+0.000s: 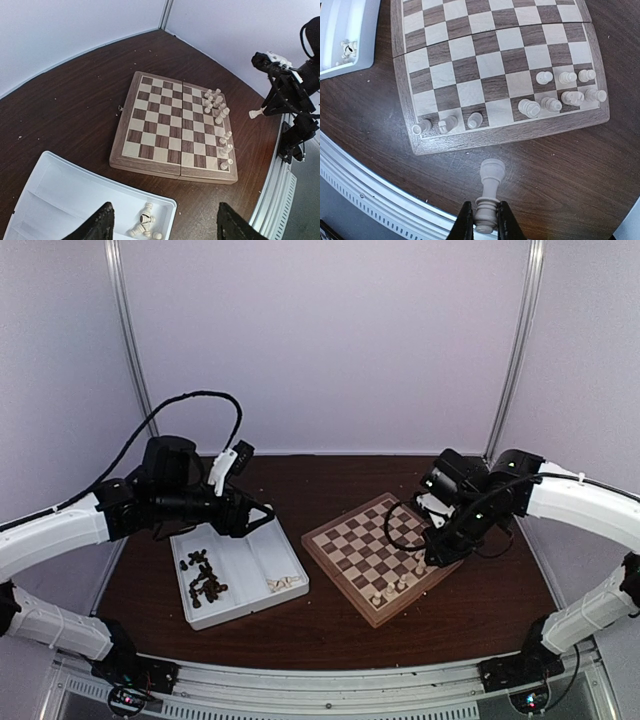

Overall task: Set up the chess pieces on the board
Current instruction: Place the chess piece on the chessboard.

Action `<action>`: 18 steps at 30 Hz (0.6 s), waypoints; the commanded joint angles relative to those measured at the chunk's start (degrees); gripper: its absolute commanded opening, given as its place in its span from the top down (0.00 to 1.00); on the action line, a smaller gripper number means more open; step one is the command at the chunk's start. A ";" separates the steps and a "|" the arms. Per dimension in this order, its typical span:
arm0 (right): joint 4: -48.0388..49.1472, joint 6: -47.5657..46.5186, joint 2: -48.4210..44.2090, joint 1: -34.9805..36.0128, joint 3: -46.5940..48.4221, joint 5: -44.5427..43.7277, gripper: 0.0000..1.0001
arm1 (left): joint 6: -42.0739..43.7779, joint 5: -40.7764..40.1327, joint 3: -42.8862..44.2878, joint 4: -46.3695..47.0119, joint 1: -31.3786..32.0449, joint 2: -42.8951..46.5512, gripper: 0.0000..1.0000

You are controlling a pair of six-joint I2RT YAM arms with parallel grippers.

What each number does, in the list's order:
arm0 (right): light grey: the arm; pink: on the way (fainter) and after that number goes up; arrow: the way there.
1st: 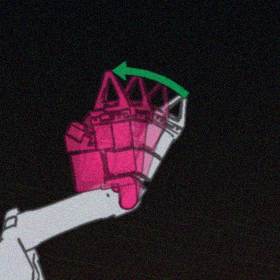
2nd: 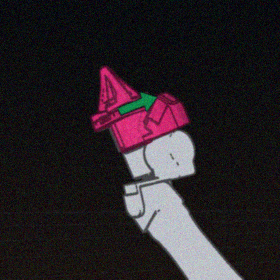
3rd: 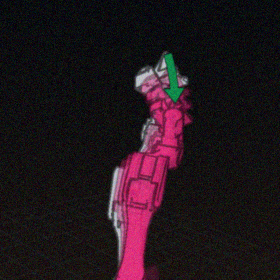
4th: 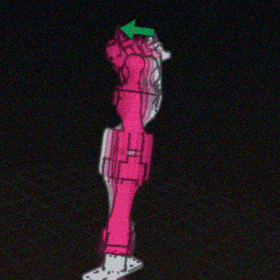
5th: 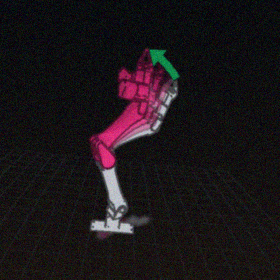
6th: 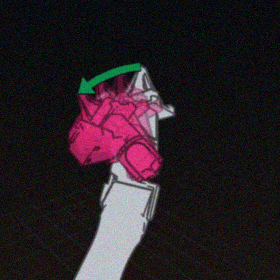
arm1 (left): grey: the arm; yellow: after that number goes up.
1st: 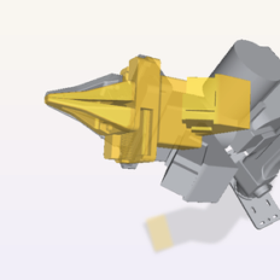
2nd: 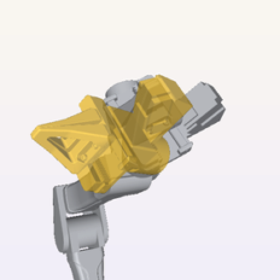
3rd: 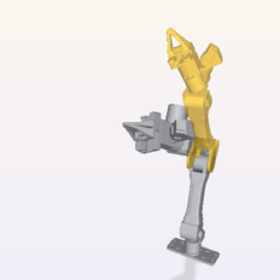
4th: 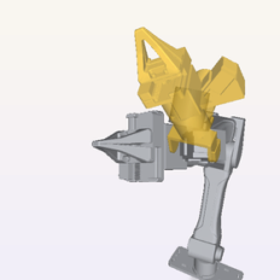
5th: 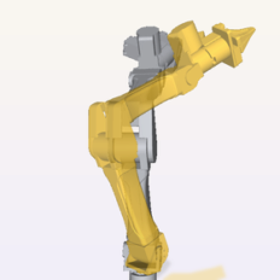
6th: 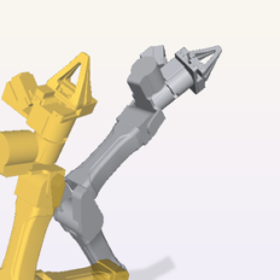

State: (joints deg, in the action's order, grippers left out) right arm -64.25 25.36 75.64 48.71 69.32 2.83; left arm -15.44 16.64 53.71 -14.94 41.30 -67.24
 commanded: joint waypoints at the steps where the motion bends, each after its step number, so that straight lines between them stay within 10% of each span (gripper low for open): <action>1: 0.02 -1.41 3.42 -2.06 1.20 3.27 0.98 | 1.71 0.41 0.14 1.25 -0.26 2.01 0.30; 18: 2.20 -6.21 13.09 -5.01 1.26 4.70 1.00 | -0.68 3.42 -2.77 5.36 -0.25 -0.06 0.30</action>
State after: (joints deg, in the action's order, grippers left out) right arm -63.44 20.64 87.92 44.49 70.26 7.64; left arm -15.05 18.15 51.90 -13.67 41.30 -66.13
